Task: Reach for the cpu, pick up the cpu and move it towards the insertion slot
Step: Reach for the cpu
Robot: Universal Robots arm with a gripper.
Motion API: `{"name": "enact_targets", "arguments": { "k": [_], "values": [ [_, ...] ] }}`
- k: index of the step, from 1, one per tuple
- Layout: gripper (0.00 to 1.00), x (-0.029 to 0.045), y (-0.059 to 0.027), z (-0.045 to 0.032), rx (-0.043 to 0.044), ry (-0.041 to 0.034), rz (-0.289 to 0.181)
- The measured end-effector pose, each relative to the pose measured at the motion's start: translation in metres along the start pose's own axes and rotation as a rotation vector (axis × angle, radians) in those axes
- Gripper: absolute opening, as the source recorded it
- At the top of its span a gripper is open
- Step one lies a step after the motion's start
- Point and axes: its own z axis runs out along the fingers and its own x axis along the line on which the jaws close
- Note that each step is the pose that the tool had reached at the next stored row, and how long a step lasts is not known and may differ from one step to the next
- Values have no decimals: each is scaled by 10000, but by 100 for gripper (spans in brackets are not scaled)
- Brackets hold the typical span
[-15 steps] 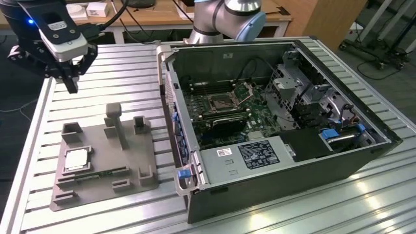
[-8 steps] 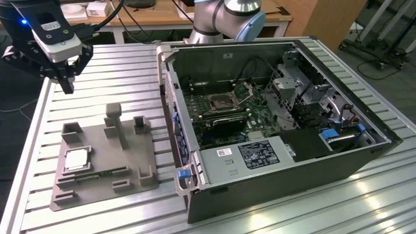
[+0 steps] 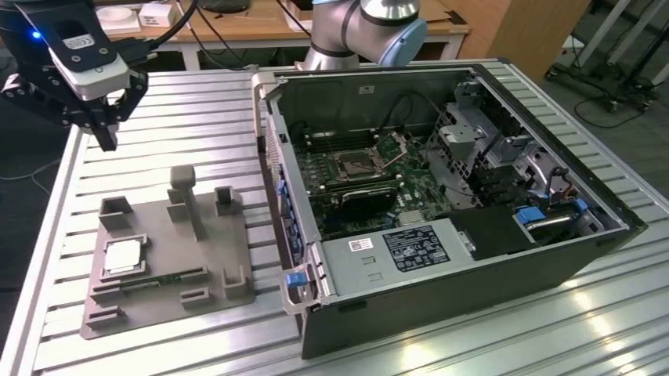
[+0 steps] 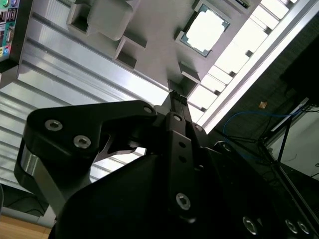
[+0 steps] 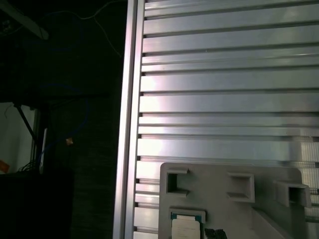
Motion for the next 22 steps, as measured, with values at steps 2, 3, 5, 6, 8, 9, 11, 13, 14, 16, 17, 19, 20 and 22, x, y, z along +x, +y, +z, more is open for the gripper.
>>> {"name": "enact_targets", "arguments": {
  "k": [2,3,5,6,8,9,11,13,14,16,17,19,20,22],
  "values": [
    [11,14,0,1,-1,-1,0],
    [11,22,0,0,-1,-1,0],
    [11,43,1,0,-1,-5,0],
    [11,53,1,1,-1,-6,-1],
    [11,57,1,0,-1,-7,-1],
    [11,58,0,1,-1,-7,-2],
    [11,59,1,0,0,-6,-1],
    [11,59,1,0,-1,-7,-1],
    [11,59,1,0,-1,-7,0],
    [11,61,1,0,0,-6,-1],
    [11,64,1,0,0,-7,-1],
    [11,65,1,0,0,-7,0],
    [11,65,1,0,0,-7,-1],
    [11,65,1,0,-1,-7,-1]
  ]
}}
